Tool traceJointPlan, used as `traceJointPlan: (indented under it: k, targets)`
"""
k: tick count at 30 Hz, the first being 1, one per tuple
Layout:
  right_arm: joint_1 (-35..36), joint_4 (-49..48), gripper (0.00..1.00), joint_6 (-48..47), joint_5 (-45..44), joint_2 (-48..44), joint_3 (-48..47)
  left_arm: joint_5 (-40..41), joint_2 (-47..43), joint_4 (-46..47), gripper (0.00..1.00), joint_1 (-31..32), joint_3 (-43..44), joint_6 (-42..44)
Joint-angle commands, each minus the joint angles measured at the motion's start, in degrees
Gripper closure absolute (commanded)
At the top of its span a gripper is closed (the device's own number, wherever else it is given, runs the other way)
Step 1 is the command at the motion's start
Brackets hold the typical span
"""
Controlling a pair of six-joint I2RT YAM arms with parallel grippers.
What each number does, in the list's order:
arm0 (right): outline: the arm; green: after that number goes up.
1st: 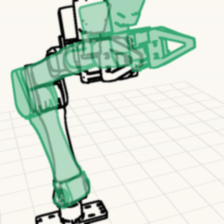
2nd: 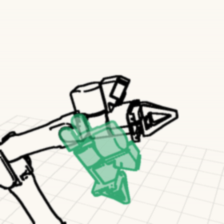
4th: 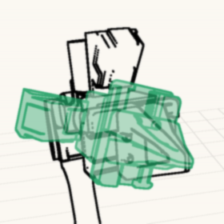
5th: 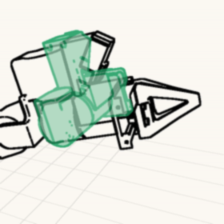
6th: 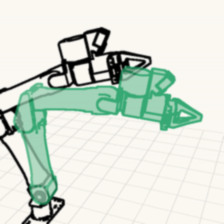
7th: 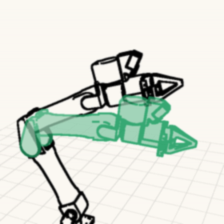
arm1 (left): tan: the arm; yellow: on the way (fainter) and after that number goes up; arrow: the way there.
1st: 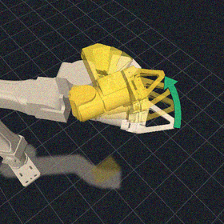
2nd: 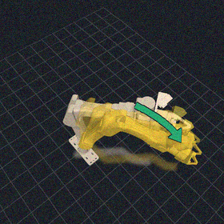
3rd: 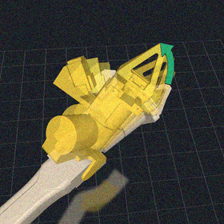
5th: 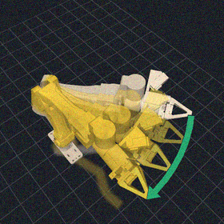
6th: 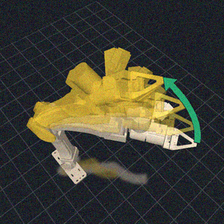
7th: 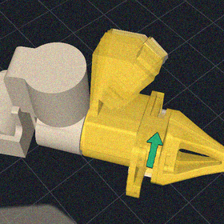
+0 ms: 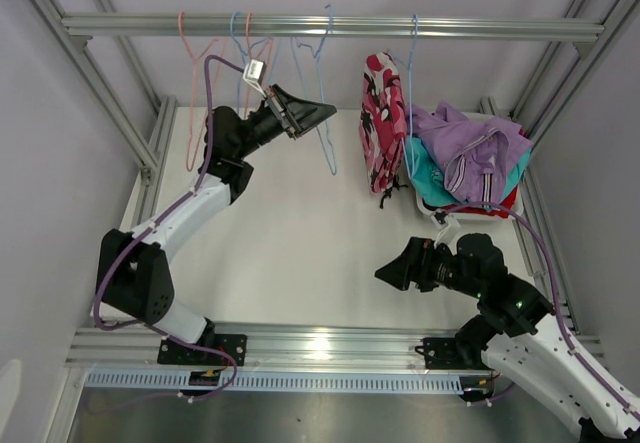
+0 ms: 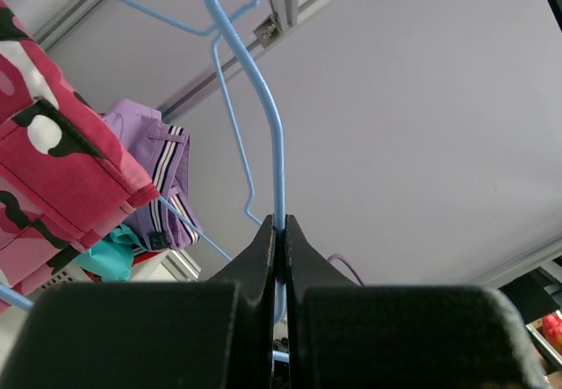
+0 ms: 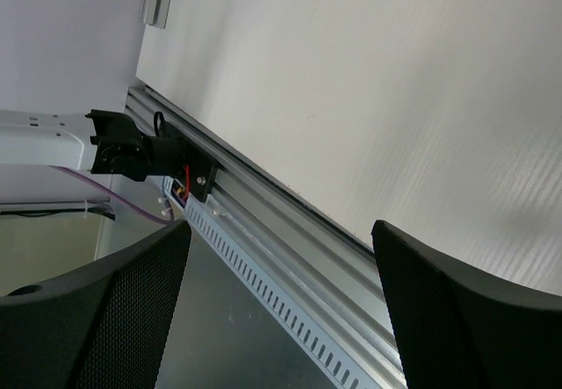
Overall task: Remove the trousers from the hanger
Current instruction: Place the hanger at the clothesline.
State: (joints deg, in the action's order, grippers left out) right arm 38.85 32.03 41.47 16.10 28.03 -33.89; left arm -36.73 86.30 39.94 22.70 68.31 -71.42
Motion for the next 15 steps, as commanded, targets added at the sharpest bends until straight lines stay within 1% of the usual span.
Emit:
traceJointPlan:
  k: [1, 8, 15]
  targets:
    - [-0.97, -0.56, 0.11, -1.22, 2.36, 0.53, -2.32, -0.71, 1.32, 5.5, 1.0, -0.64, 4.72, -1.71]
    - [-2.37, -2.85, 0.11, -1.13, 4.2, 2.29, -0.57, -0.71, 4.13, 5.67, 1.0, -1.52, 6.39, -2.58]
    - [-3.96, -3.99, 0.11, -1.4, 5.87, 2.82, 0.22, -0.89, 4.49, 7.87, 0.99, -1.78, 3.14, -3.55]
